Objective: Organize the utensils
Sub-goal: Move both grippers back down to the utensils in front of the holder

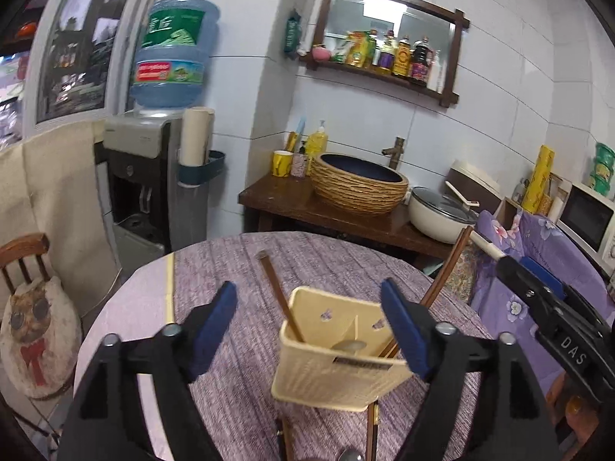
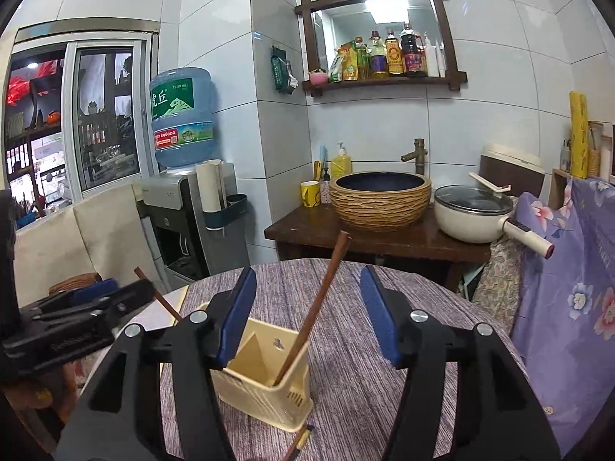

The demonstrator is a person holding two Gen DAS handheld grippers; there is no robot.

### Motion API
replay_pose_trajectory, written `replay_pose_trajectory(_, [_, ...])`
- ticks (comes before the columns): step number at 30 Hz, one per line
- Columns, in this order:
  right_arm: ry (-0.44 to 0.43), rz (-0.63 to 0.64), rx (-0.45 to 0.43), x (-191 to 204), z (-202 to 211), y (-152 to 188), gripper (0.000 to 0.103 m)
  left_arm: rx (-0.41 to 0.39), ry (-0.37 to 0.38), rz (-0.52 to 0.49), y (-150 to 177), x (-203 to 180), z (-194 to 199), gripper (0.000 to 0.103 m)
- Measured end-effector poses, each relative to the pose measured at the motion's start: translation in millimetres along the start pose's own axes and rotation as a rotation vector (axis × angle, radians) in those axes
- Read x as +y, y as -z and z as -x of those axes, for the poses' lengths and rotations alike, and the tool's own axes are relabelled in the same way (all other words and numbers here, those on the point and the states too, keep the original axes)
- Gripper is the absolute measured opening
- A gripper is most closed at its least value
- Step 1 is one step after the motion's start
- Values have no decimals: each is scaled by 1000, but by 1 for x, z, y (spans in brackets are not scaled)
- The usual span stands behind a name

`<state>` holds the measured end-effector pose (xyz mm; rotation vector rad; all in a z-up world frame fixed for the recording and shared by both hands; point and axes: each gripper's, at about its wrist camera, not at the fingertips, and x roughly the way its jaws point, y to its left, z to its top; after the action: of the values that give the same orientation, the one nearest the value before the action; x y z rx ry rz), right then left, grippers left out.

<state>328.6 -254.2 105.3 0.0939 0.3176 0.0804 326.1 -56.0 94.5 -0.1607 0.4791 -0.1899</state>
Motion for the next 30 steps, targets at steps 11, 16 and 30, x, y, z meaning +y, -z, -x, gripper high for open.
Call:
replay_pose_trajectory(11, [32,-34,265,-10,11,107,66,190,-136,-80,89,34,12,98])
replay_pose_trajectory(16, [32,-51,383,-8,1,156,65,276,-163,-102,129,39,3,79])
replay_pose_trajectory(30, [23,-27,527,18,-20,201,49,398,-114,-96,180,34,-11,43])
